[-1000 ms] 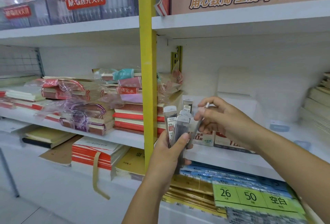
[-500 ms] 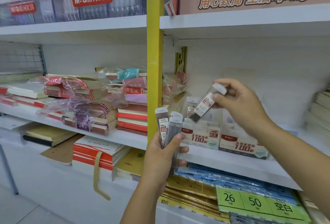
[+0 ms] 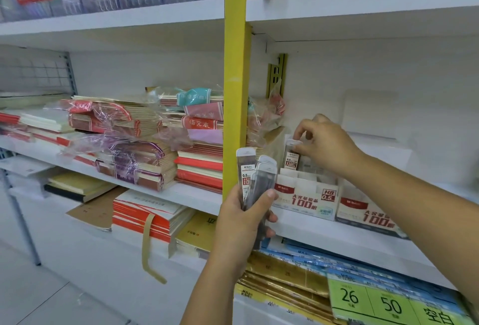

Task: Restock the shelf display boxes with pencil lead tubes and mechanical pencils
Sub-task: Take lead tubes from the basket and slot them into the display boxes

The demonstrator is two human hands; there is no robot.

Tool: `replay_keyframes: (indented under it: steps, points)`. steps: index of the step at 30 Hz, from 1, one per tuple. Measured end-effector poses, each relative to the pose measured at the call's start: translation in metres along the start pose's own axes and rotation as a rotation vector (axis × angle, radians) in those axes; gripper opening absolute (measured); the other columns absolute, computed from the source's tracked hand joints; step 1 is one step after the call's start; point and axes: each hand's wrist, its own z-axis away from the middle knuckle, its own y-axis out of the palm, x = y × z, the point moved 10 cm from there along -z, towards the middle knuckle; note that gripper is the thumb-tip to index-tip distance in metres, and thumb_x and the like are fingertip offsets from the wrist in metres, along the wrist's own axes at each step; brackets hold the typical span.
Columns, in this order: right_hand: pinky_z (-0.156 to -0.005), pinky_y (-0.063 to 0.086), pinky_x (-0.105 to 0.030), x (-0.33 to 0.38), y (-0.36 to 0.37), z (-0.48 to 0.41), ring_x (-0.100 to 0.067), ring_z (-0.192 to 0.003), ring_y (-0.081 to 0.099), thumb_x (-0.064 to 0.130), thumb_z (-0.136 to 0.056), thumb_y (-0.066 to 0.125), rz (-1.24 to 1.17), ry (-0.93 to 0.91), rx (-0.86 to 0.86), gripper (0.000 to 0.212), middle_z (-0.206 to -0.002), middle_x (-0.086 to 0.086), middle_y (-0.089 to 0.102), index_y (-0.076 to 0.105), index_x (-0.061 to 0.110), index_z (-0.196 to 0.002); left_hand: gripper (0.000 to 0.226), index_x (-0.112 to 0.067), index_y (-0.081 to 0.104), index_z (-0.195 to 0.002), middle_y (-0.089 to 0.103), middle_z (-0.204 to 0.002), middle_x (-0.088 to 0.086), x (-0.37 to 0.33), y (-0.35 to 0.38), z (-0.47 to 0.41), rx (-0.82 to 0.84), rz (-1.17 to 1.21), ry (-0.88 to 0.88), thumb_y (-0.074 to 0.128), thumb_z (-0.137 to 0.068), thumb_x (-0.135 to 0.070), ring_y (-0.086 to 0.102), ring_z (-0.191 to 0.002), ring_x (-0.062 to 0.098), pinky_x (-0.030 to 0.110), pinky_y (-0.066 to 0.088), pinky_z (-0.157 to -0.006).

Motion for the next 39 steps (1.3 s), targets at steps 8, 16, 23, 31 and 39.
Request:
replay_keyframes:
  steps: [8,16,23,31,39]
  points:
    - [-0.068,0.038,-0.016,0.021,-0.016,0.023,-0.003,-0.079,0.055,0.033,-0.093,0.060,-0.107,-0.074,-0.056,0.015,-0.096,0.011,0.058,0.069,0.029,-0.105,0.020,-0.039,0.069,-0.101,0.077,-0.097,-0.002,-0.001,0.005,-0.005,0.026,0.043,-0.004,0.077,-0.084,-0.033,0.072,-0.069,0.014,0.027,0.059,-0.061]
    - [-0.048,0.044,-0.019,0.034,0.018,0.066,-0.010,-0.056,0.064,0.031,-0.077,0.079,-0.720,0.132,0.266,0.031,-0.077,0.003,0.073,0.059,0.025,-0.100,0.019,-0.043,0.070,-0.100,0.077,-0.098,-0.004,-0.014,0.017,0.002,0.101,0.071,0.028,0.076,-0.086,-0.031,0.072,-0.071,0.015,0.024,0.056,-0.057]
    - [-0.058,0.051,-0.026,0.022,0.004,0.074,-0.021,-0.064,0.067,0.016,-0.088,0.069,-0.961,0.165,0.227,0.017,-0.074,-0.006,0.071,0.063,0.017,-0.104,0.016,-0.045,0.067,-0.109,0.075,-0.109,-0.005,-0.016,0.017,0.009,0.127,0.045,0.037,0.062,-0.098,-0.035,0.075,-0.090,0.018,0.024,0.052,-0.055]
    - [-0.083,0.055,-0.037,0.015,0.002,0.077,-0.012,-0.086,0.072,0.021,-0.090,0.065,-0.845,0.194,0.227,0.021,-0.101,0.012,0.074,0.058,0.028,-0.109,0.016,-0.049,0.066,-0.108,0.075,-0.101,-0.008,-0.012,0.017,0.008,0.112,0.016,0.020,0.063,-0.094,-0.041,0.060,-0.065,0.001,0.019,0.047,-0.054]
    - [-0.071,0.058,-0.025,-0.009,-0.052,0.051,-0.014,-0.086,0.073,0.006,-0.088,0.066,-0.906,0.176,-0.096,0.026,-0.097,0.000,0.075,0.059,0.022,-0.106,0.017,-0.042,0.069,-0.097,0.078,-0.098,-0.004,-0.008,0.004,-0.002,0.009,0.053,0.044,0.070,-0.092,-0.027,0.076,-0.077,0.018,0.024,0.057,-0.059]
